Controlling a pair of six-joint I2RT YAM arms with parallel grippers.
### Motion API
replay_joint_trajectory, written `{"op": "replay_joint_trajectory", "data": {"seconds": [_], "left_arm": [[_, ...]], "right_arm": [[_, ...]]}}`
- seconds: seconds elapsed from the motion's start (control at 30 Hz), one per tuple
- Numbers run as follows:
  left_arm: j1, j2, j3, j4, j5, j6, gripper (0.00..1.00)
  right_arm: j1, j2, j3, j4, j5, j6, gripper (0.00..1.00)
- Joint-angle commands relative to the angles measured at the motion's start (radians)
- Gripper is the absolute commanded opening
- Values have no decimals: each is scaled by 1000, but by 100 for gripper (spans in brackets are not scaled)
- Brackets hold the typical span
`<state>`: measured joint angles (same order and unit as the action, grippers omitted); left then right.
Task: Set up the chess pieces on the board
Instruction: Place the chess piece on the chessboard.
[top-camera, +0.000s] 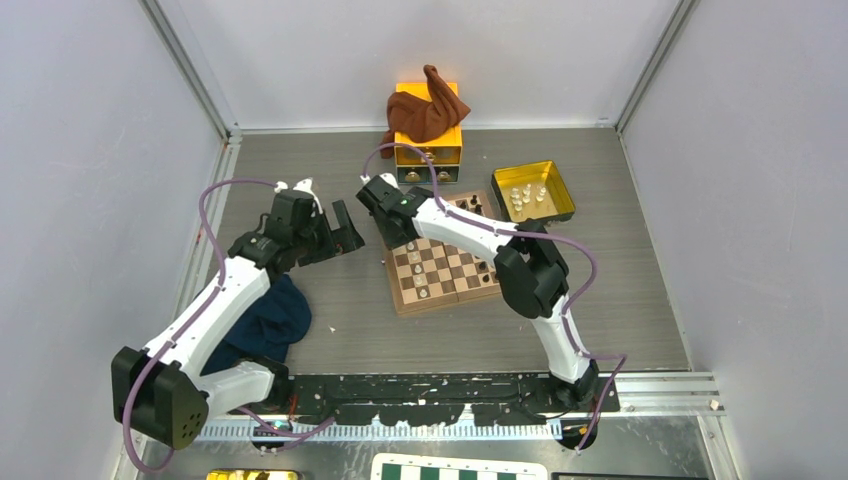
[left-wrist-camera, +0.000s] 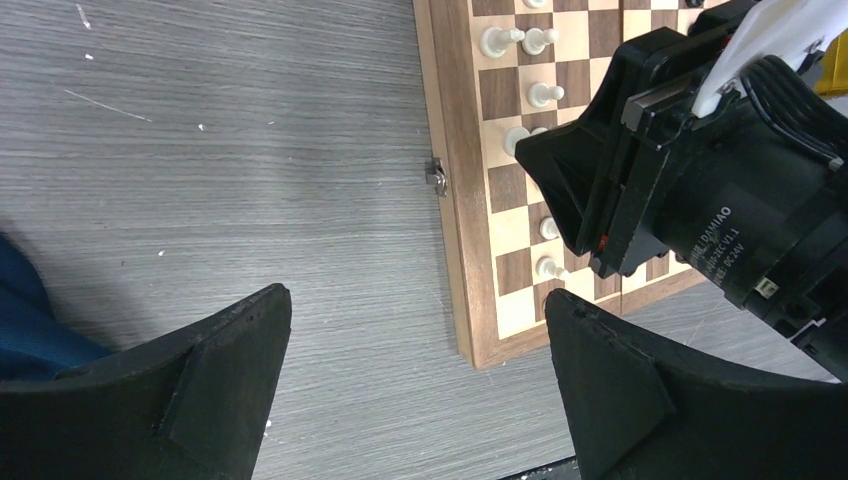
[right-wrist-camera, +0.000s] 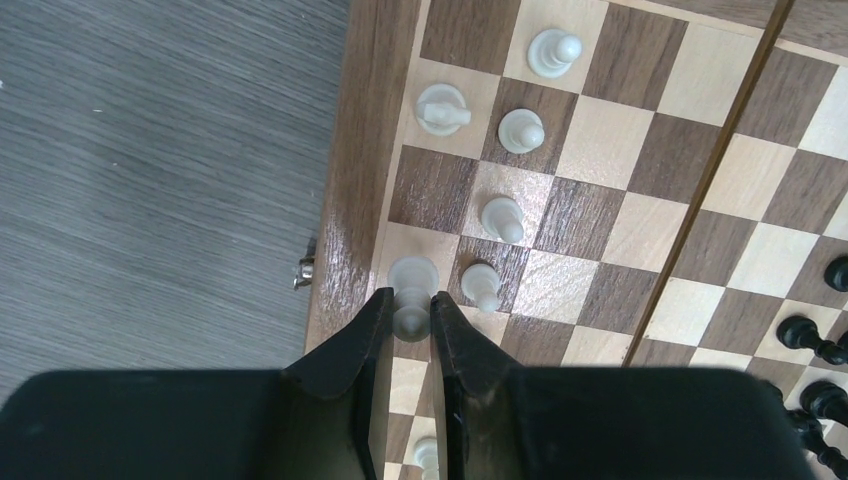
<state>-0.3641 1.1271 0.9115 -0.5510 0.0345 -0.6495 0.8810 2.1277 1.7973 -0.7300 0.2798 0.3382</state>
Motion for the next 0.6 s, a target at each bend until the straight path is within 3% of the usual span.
{"op": "replay_joint_trajectory", "data": {"seconds": [0.0,0.57], "left_arm": [[7,1,35,34,-8,17,98],[7,23,46,37,-1,24,98]], "right_arm": [[-8,2,41,17,-11,1,1],[-8,9,37,14,-24,5,1]]}}
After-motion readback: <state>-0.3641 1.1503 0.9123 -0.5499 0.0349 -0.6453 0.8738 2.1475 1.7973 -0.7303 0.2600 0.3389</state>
